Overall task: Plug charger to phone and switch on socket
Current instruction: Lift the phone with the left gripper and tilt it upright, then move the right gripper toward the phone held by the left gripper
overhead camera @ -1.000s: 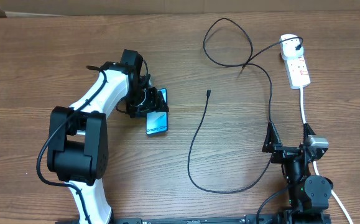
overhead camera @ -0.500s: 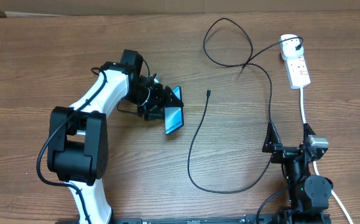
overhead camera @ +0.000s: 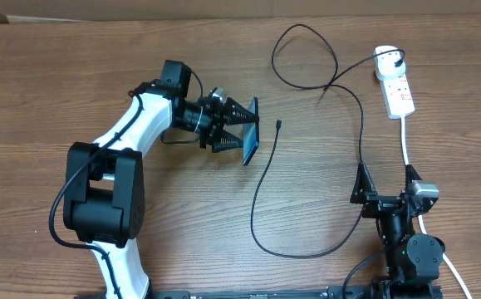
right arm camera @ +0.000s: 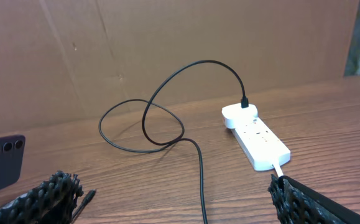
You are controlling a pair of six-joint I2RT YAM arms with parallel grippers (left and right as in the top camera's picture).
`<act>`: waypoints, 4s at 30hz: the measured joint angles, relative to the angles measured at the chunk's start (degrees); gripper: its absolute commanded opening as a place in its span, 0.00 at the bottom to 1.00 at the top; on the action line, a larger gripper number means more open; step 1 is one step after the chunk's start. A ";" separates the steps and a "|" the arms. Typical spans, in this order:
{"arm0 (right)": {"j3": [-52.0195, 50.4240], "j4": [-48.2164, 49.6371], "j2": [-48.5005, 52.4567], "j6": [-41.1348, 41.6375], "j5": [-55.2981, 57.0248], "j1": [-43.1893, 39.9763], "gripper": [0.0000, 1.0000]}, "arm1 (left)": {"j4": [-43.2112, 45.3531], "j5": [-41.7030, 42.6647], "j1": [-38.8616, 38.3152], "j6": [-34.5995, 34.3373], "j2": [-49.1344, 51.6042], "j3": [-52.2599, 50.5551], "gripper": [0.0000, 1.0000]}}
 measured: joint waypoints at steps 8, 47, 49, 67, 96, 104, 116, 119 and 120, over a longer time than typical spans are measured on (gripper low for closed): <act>0.00 -0.02 0.00 0.02 0.00 0.00 1.00 | 9.27 3.65 0.00 -13.53 0.00 0.04 0.40; 0.00 0.00 0.00 0.02 0.00 0.00 1.00 | 34.82 10.45 0.00 -47.63 0.00 0.11 0.40; 0.00 -0.02 0.00 0.02 0.00 0.00 1.00 | 34.84 10.91 0.00 -47.60 0.00 0.11 0.40; 0.00 -0.02 0.00 0.02 -0.04 0.00 1.00 | 34.84 12.13 0.46 -47.56 0.00 0.11 0.40; 3.48 17.66 0.50 28.52 -31.06 0.04 1.00 | 34.84 12.13 1.57 -47.56 0.00 0.11 0.40; 25.77 -8.20 13.33 16.37 -29.77 0.07 1.00 | 34.84 12.13 1.57 -47.84 0.00 0.11 0.41; 60.59 -45.59 52.61 5.79 -23.87 3.87 1.00 | 34.84 12.13 1.57 -49.81 0.00 0.11 0.41; 65.07 -48.11 58.53 5.22 -20.33 6.88 1.00 | 34.84 12.13 1.57 -50.47 0.00 0.11 0.41; 65.77 -47.93 60.08 5.11 -19.63 7.74 1.00 | 34.86 12.13 1.57 -50.64 0.00 0.11 0.41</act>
